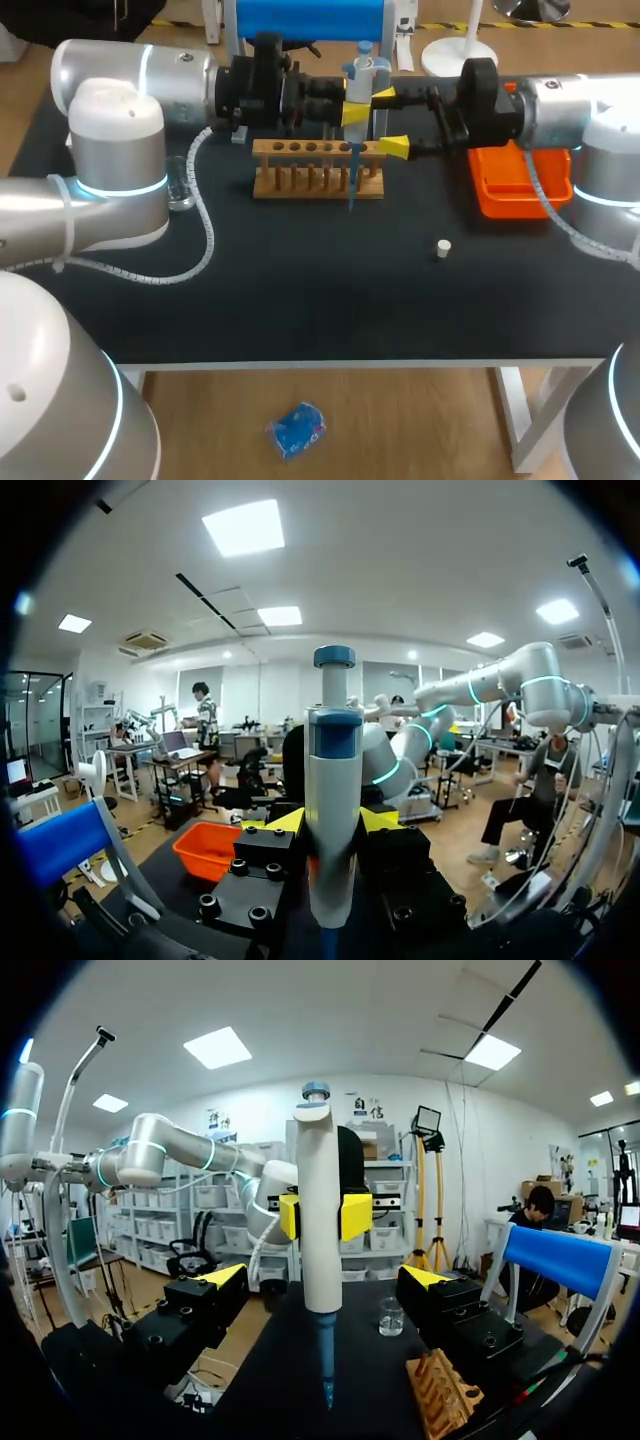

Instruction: Invert the test tube, pick up the pipette, mount the tip to pipette, aspirate from beaker and dispense into the tube, eject the tip, return the pipette, and cap with the stopper.

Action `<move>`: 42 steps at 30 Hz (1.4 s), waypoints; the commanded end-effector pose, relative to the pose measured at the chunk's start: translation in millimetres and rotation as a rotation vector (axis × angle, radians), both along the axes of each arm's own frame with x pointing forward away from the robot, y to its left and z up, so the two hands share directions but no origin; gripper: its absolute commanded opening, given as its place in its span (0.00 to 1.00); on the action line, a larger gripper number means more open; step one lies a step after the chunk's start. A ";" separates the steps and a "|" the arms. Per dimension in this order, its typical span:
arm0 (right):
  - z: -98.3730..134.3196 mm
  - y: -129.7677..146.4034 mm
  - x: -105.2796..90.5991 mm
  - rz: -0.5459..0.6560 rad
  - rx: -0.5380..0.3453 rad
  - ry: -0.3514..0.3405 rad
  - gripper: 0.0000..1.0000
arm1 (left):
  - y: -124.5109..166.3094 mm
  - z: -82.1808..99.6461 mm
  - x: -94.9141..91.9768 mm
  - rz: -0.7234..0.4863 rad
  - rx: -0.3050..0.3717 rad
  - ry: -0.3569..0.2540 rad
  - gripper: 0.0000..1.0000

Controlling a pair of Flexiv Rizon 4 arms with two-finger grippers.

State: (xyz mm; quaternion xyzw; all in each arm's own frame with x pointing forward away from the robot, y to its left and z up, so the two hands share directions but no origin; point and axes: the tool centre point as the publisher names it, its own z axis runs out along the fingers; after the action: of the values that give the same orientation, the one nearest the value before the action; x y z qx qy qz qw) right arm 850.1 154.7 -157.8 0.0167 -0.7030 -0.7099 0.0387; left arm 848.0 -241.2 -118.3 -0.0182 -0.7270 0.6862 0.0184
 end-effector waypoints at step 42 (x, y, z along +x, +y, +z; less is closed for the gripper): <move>-4.8 35.8 -0.2 0.017 0.000 -0.001 0.47 | -3.9 -7.9 1.6 0.016 -0.018 0.027 0.00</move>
State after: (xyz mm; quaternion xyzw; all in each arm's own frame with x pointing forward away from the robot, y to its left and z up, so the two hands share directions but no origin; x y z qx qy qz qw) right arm 848.7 188.8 -161.0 0.0230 -0.7034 -0.7091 0.0437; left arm 848.8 -244.2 -125.1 -0.0028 -0.7223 0.6912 0.0228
